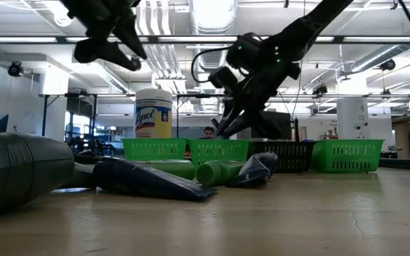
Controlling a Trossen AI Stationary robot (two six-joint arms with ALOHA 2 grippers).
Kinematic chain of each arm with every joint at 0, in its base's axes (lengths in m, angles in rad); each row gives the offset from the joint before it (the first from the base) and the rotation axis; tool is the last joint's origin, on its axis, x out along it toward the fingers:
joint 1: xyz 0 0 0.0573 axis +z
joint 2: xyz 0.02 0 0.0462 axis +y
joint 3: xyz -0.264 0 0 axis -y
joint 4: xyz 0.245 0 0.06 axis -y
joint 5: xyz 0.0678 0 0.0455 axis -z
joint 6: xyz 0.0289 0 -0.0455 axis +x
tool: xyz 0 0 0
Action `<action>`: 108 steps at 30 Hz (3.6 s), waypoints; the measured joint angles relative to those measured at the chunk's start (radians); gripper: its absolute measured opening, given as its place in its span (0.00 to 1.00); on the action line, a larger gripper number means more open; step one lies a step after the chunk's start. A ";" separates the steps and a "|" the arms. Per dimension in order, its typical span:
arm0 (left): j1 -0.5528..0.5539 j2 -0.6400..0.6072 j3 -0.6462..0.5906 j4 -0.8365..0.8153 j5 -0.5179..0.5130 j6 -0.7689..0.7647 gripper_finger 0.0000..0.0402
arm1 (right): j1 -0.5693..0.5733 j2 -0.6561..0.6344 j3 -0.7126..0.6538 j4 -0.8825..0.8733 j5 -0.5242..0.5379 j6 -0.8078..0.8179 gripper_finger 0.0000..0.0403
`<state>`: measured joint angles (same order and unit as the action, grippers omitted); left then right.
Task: Pick & Place Travel size toiletries
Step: Put the razor into the middle green bin, then put the top deodorant into the right green bin
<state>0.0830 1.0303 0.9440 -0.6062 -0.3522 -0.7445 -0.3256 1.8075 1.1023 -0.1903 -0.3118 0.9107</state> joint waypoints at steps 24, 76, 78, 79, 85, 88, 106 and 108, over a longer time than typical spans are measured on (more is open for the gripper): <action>-0.006 0.016 -0.056 -0.104 0.195 0.098 0.51 | -0.006 0.030 0.122 -0.136 0.036 -0.076 0.46; -0.663 0.681 0.146 -0.120 0.297 -0.407 0.66 | 0.079 -0.577 -0.249 -0.398 0.184 -0.465 0.62; -0.663 0.695 0.146 -0.120 0.287 -0.407 0.66 | 0.079 -0.577 -0.250 -0.396 0.184 -0.465 0.63; -0.663 0.703 0.144 -0.120 0.278 -0.407 0.67 | 0.079 -0.577 -0.250 -0.394 0.184 -0.465 0.64; -0.655 0.739 0.141 -0.120 0.272 -0.396 0.67 | 0.079 -0.577 -0.248 -0.390 0.184 -0.451 0.68; -0.655 0.750 0.139 -0.122 0.294 -0.364 0.64 | 0.079 -0.576 -0.248 -0.387 0.183 -0.446 0.69; -0.650 0.535 0.158 -0.197 -0.173 -0.218 0.53 | 0.076 -0.542 -0.251 -0.089 -0.197 -0.034 0.61; -0.633 0.503 0.164 -0.179 -0.249 -0.127 0.53 | 0.078 -0.514 -0.247 -0.001 -0.230 0.020 0.61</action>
<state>-0.5499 1.5328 1.1081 -0.7848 -0.6010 -0.8711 -0.2472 1.2934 0.8550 -0.1913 -0.5417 0.9305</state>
